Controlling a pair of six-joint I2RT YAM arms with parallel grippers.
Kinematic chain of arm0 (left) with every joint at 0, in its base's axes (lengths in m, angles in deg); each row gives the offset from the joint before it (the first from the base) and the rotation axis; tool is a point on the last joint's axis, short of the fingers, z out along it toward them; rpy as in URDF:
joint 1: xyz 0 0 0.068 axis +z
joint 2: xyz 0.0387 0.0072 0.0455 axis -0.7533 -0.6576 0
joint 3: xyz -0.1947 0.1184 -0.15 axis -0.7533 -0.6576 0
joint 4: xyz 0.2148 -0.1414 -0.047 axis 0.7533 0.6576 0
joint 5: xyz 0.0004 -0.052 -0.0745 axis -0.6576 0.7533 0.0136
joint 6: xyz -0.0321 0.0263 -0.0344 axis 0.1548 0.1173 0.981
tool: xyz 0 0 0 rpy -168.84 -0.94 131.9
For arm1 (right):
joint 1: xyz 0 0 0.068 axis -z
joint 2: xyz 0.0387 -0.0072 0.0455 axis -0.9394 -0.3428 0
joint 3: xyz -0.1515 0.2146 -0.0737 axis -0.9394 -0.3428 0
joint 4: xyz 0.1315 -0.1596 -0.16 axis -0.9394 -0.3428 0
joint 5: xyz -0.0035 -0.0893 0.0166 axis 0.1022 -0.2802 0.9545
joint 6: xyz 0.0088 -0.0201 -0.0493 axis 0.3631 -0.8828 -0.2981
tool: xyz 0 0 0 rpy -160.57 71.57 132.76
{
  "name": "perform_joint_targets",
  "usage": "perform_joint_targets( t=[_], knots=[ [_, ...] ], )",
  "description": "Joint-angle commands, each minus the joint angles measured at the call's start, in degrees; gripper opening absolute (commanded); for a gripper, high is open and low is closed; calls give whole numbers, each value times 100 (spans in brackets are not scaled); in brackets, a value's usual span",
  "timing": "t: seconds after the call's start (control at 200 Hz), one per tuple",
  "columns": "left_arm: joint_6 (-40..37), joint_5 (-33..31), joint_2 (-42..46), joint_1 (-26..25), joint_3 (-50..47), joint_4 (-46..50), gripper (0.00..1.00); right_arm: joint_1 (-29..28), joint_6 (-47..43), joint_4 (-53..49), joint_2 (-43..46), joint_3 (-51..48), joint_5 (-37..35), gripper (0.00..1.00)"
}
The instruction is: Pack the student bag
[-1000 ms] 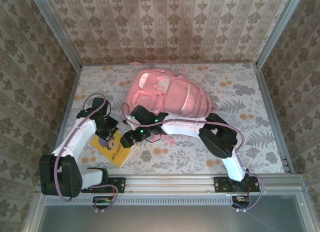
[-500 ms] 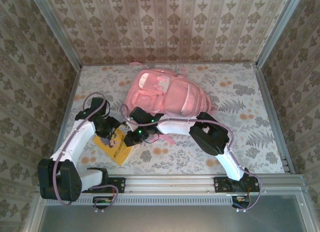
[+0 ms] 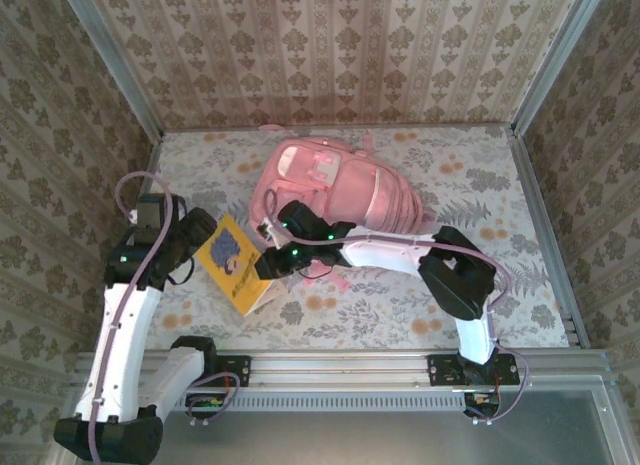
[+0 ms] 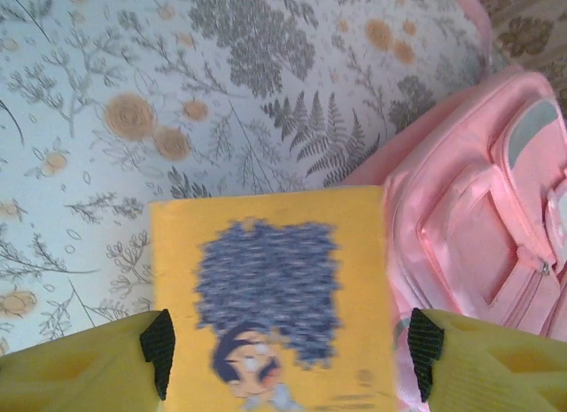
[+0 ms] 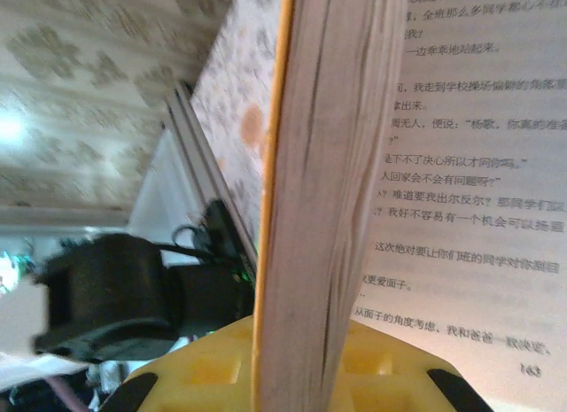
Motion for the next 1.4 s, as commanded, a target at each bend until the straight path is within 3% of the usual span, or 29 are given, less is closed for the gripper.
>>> perform_joint_targets(
  t=[0.0,0.175,0.305,0.495,0.59,0.66,0.855,0.995,1.12,1.255,1.3,1.395],
  knots=[
    [-615,-147,125,37,82,-126,77,401,1077,1556,659,-250,185,0],
    [-1040,419,300,58,-40,-747,84,831,1656,2043,1234,-555,163,0],
    [-1213,1855,314,91,-293,-1689,86,1035,1914,2257,1521,-688,251,0],
    [-433,3083,-67,299,-829,-2861,90,1177,2419,2982,1739,-946,417,0],
    [221,3838,-307,399,-1195,-3909,89,1186,2628,3276,1775,-1033,510,0],
    [609,4044,-369,406,-1430,-4580,87,1188,2804,3547,1775,-1110,552,0],
    [1358,4328,-372,384,-1831,-5924,72,1195,3236,4195,1710,-1340,568,0],
    [1819,4420,-415,335,-2066,-6721,50,1203,3347,4333,1625,-1431,558,0],
    [1831,4397,-362,273,-2109,-6858,26,1219,3188,4091,1643,-1449,491,0],
    [1804,4341,-302,252,-2138,-6846,11,1238,2851,3589,1702,-1423,433,0],
    [1804,4297,-282,247,-2146,-6848,7,1271,2702,3360,1747,-1442,366,9],
    [1740,4174,-204,239,-2146,-6794,0,1416,2479,3007,1906,-1593,142,41]
  ],
)
